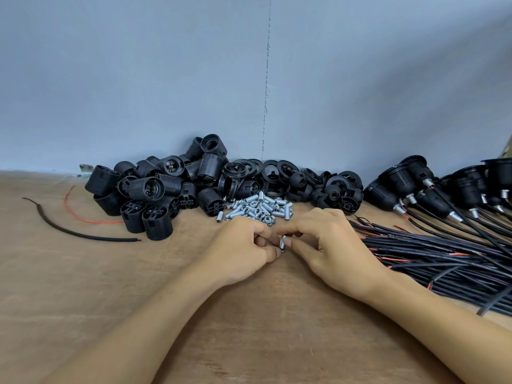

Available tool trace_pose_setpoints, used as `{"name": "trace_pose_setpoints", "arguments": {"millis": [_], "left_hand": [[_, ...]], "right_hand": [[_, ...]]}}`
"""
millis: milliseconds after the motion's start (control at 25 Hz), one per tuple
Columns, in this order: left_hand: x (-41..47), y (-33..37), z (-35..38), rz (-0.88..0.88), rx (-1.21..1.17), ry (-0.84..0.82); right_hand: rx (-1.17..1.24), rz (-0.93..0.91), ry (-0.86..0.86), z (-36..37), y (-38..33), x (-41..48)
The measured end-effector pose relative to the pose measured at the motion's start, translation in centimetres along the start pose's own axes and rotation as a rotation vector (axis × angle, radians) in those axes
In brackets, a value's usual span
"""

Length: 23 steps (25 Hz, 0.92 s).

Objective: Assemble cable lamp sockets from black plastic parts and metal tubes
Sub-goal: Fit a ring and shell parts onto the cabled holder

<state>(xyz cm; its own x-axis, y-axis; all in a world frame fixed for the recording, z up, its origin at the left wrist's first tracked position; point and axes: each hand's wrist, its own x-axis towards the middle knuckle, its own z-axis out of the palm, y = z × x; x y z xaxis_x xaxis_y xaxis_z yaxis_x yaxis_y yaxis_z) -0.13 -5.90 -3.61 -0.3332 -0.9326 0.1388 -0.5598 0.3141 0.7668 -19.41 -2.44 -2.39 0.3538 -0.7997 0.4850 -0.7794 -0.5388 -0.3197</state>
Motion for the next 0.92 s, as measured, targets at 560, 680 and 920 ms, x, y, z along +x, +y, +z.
{"name": "trace_pose_setpoints", "arguments": {"millis": [560, 680, 920], "left_hand": [[-0.4, 0.31, 0.13, 0.018, 0.015, 0.01], [-0.56, 0.4, 0.17, 0.03, -0.001, 0.006], [-0.66, 0.69, 0.34, 0.014, 0.003, 0.009]], "right_hand": [[0.059, -0.049, 0.004, 0.04, -0.27, 0.25], [0.095, -0.028, 0.029, -0.09, -0.19, 0.27], [0.138, -0.054, -0.001, -0.63, -0.41, 0.22]]}}
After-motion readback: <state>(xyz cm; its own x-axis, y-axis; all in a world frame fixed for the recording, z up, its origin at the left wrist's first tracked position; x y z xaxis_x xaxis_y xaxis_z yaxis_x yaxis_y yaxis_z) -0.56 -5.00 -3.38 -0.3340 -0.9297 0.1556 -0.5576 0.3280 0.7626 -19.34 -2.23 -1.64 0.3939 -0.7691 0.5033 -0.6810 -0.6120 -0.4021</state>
